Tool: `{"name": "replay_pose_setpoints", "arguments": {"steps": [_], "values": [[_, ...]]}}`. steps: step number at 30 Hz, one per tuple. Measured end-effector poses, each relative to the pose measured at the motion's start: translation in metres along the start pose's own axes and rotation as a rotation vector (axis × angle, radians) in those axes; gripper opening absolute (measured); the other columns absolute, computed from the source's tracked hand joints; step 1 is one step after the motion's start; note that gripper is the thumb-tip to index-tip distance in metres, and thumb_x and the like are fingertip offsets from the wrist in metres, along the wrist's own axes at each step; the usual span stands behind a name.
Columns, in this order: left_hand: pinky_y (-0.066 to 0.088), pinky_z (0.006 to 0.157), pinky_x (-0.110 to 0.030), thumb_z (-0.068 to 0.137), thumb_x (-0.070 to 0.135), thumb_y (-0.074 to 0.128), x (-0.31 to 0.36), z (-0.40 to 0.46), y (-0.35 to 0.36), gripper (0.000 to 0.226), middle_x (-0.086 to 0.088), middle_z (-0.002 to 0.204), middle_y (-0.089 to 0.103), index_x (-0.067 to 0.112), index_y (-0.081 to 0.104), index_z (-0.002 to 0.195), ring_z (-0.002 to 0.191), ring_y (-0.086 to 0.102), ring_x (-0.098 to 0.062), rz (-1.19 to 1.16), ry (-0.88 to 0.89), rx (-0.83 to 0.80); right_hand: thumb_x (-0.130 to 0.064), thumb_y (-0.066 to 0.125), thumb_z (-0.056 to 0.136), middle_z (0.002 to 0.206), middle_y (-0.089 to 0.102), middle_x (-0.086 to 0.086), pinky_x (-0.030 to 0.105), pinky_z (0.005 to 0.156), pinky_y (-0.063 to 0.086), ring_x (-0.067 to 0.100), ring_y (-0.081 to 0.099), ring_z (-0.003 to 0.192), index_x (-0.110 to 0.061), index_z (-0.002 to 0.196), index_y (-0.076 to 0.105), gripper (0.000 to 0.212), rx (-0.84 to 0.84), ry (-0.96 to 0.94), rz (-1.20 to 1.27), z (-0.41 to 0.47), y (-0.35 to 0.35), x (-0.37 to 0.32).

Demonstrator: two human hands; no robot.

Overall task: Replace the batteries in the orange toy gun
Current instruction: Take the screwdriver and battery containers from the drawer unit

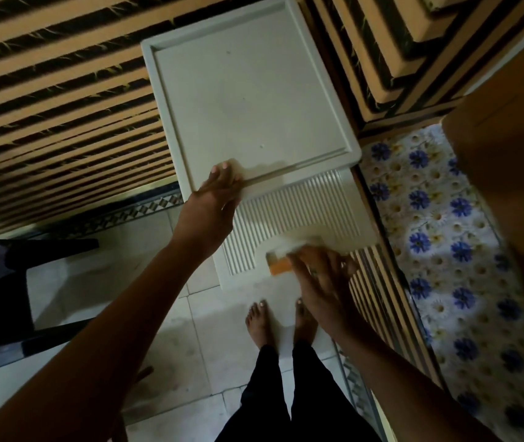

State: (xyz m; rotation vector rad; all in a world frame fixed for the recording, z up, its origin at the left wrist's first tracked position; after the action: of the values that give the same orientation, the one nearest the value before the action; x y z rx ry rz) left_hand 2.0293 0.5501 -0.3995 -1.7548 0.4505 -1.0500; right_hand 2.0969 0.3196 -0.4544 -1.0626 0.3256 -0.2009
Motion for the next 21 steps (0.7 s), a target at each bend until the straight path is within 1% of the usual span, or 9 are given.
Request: {"name": "replay_pose_setpoints", "arguments": {"steps": [2,4,8,12,14,16,18,19,21], "values": [[0.037,0.123,-0.052,0.104,0.011,0.06,0.0,0.0,0.0,0.043,-0.014,0.165,0.037,0.011,0.058,0.147,0.155,0.033,-0.03,0.012,0.0,-0.006,0.007,0.068,0.083,0.114,0.069,0.012,0.05,0.084,0.041,0.035,0.065,0.102,-0.015,0.113,0.072,0.038,0.022,0.029,-0.004,0.023,0.008,0.005],[0.035,0.124,-0.049,0.105,0.013,0.058,-0.001,-0.001,-0.001,0.044,-0.012,0.166,0.035,0.011,0.057,0.148,0.156,0.031,-0.029,0.022,-0.011,-0.008,0.004,0.069,0.082,0.117,0.068,0.012,0.049,0.085,0.038,0.035,0.063,0.105,-0.017,0.113,0.071,0.038,0.026,0.036,-0.008,0.045,0.017,0.008],[0.034,0.124,-0.047,0.106,0.017,0.055,-0.001,0.002,0.0,0.043,-0.011,0.165,0.037,0.014,0.057,0.149,0.154,0.034,-0.029,0.065,0.009,0.013,-0.017,0.072,0.085,0.112,0.07,0.009,0.049,0.087,0.041,0.031,0.06,0.105,-0.019,0.104,0.075,0.019,0.124,0.154,-0.017,0.086,0.031,0.02],[0.035,0.123,-0.046,0.105,0.015,0.058,-0.005,0.003,0.001,0.042,-0.014,0.162,0.042,0.014,0.059,0.147,0.152,0.037,-0.03,0.065,0.013,0.046,-0.032,0.082,0.07,0.11,0.066,0.007,0.047,0.083,0.042,0.028,0.055,0.102,-0.02,0.103,0.069,0.038,0.068,0.237,-0.013,0.112,0.04,0.031],[0.037,0.122,-0.043,0.104,0.012,0.06,-0.003,0.0,-0.001,0.04,-0.013,0.158,0.048,0.014,0.063,0.143,0.149,0.043,-0.027,0.026,-0.008,0.091,-0.038,0.08,0.07,0.109,0.066,0.008,0.047,0.083,0.042,0.027,0.053,0.103,-0.018,0.101,0.069,0.038,0.078,0.26,-0.008,0.107,0.037,0.033],[0.044,0.118,-0.036,0.102,0.007,0.059,0.004,-0.01,-0.003,0.035,-0.011,0.149,0.06,0.009,0.069,0.136,0.139,0.057,-0.023,-0.022,-0.028,0.191,-0.042,0.079,0.076,0.108,0.065,0.011,0.048,0.084,0.044,0.029,0.052,0.105,-0.015,0.099,0.069,0.036,0.121,0.339,0.011,0.094,0.035,0.039],[0.049,0.105,-0.026,0.099,0.001,0.057,0.015,-0.028,0.0,0.03,-0.012,0.13,0.072,0.004,0.073,0.124,0.12,0.068,-0.024,-0.052,-0.035,0.317,-0.039,0.077,0.085,0.107,0.065,0.017,0.049,0.084,0.046,0.035,0.057,0.104,-0.01,0.1,0.069,0.033,0.172,0.441,0.08,0.078,0.036,0.049],[0.049,0.1,-0.025,0.097,-0.002,0.057,0.023,-0.039,0.004,0.027,-0.013,0.123,0.073,0.002,0.073,0.119,0.114,0.068,-0.027,-0.057,-0.025,0.367,-0.035,0.076,0.089,0.106,0.065,0.019,0.049,0.084,0.046,0.038,0.059,0.103,-0.007,0.101,0.069,0.031,0.188,0.483,0.112,0.071,0.036,0.052],[0.05,0.095,-0.029,0.094,-0.006,0.059,0.035,-0.059,0.025,0.024,-0.016,0.117,0.071,-0.001,0.072,0.114,0.111,0.066,-0.032,-0.092,0.002,0.404,-0.027,0.072,0.092,0.102,0.064,0.018,0.049,0.082,0.046,0.037,0.06,0.101,-0.006,0.099,0.067,0.023,0.136,0.547,0.169,0.057,0.044,0.058]]}}
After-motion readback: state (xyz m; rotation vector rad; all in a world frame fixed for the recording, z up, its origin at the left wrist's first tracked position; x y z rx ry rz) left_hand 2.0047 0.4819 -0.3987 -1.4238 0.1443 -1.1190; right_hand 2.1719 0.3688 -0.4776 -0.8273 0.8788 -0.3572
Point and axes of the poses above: each hand's wrist, its own z-axis towards the middle knuckle, its own y-axis out of the palm, x = y × z, the point moved 5 cm from there along z, towards the middle knuckle
